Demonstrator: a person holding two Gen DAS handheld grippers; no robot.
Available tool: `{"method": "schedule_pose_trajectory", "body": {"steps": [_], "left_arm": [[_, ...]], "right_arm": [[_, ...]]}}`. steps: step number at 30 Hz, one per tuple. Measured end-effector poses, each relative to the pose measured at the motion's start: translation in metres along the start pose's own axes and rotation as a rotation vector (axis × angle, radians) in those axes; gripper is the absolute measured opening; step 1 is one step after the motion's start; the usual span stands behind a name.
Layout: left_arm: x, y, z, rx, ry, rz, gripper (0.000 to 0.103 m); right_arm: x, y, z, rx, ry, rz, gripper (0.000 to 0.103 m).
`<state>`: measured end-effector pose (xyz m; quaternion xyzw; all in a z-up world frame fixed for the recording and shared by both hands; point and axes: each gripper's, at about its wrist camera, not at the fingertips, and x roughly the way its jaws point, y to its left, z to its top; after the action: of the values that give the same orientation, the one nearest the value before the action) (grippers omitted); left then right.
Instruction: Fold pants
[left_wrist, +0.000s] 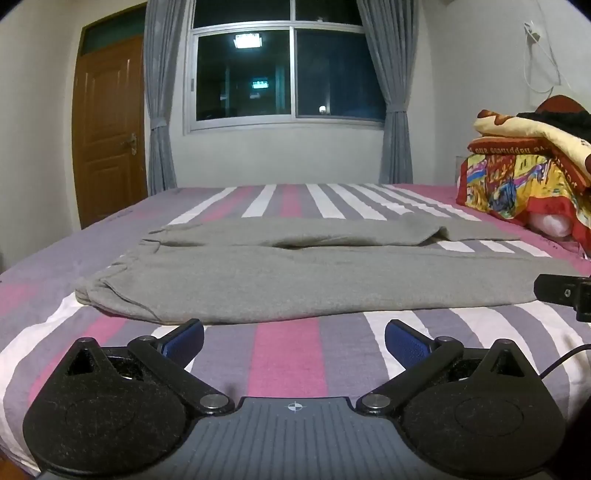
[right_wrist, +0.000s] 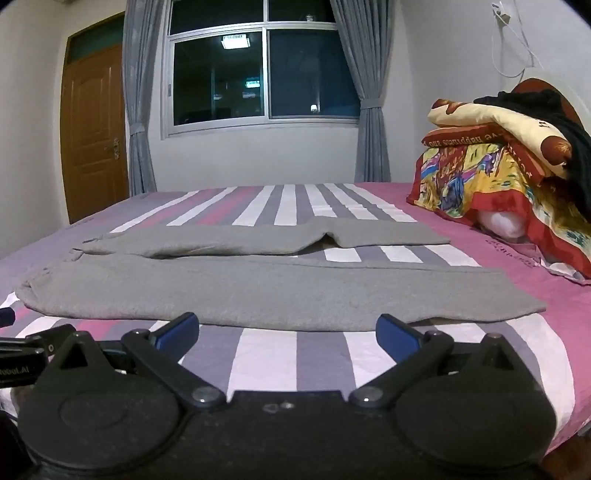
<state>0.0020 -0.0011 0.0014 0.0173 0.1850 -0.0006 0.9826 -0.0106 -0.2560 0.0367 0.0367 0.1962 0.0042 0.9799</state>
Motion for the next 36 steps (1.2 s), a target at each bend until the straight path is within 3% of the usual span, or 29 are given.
{"method": "schedule_pose_trajectory", "body": {"steps": [36], "left_arm": [[-0.0009,-0.0008,-0.0062,0.013,-0.002,-0.01,0.103]], "right_arm": [[-0.0004,-0.0009,0.0001,-0.013,-0.003,0.001,0.102]]}}
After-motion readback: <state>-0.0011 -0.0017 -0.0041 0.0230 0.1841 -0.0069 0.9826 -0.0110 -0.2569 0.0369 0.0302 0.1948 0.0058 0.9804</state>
